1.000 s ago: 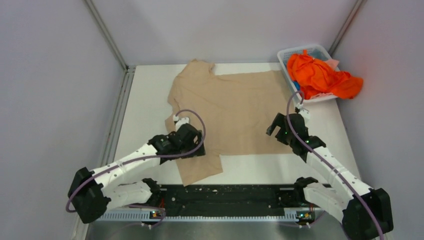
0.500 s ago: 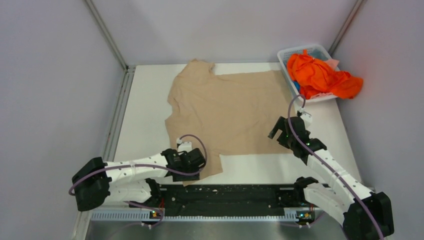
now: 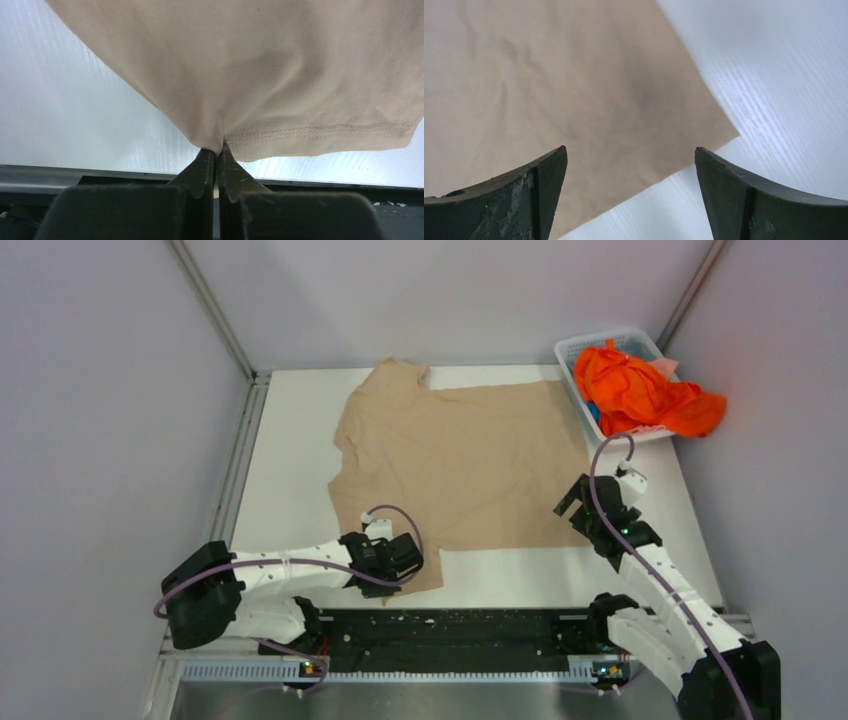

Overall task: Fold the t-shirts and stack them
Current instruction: Grab the side of the flattened tshirt closest away from the robot with both arms

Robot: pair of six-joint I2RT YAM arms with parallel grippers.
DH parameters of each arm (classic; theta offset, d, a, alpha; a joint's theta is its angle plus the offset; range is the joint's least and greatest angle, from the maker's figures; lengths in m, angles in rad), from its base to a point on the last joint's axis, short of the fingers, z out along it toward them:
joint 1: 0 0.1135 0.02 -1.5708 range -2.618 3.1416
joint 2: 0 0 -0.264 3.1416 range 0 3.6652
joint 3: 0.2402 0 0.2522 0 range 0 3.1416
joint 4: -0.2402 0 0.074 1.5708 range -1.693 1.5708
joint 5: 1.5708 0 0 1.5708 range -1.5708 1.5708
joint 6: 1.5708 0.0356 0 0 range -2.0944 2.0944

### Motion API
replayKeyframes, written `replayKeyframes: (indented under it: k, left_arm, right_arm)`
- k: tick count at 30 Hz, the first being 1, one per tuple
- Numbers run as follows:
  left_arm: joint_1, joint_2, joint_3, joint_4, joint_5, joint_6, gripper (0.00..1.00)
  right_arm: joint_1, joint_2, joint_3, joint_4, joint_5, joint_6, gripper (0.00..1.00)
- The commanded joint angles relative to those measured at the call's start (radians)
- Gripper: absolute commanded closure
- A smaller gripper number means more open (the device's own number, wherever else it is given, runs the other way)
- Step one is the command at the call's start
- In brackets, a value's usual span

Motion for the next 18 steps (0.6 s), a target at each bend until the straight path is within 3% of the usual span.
replayKeyframes:
  k: [1, 5, 11, 18]
  left_arm:
    - [0.003, 0.032, -0.058, 0.057, -0.146, -0.031, 1.0]
    - [0.003, -0.067, -0.063, 0.052, -0.202, -0.039, 1.0]
    - [0.003, -0.206, -0.108, 0.145, -0.18, 0.039, 1.0]
    - [0.003, -0.298, -0.1, 0.03, -0.156, 0.064, 1.0]
  right_arm:
    - [-0.109, -0.006, -0.035, -0.035, 0.071, 0.048, 0.04]
    - [-0.169, 0.033, -0.058, -0.002, 0.039, 0.055, 0.07]
    - [-0.174, 0.057, -0.121, 0.062, 0.037, 0.105, 0.23]
    - [-0.172, 0.078, -0.197, 0.173, -0.01, 0.141, 0.4]
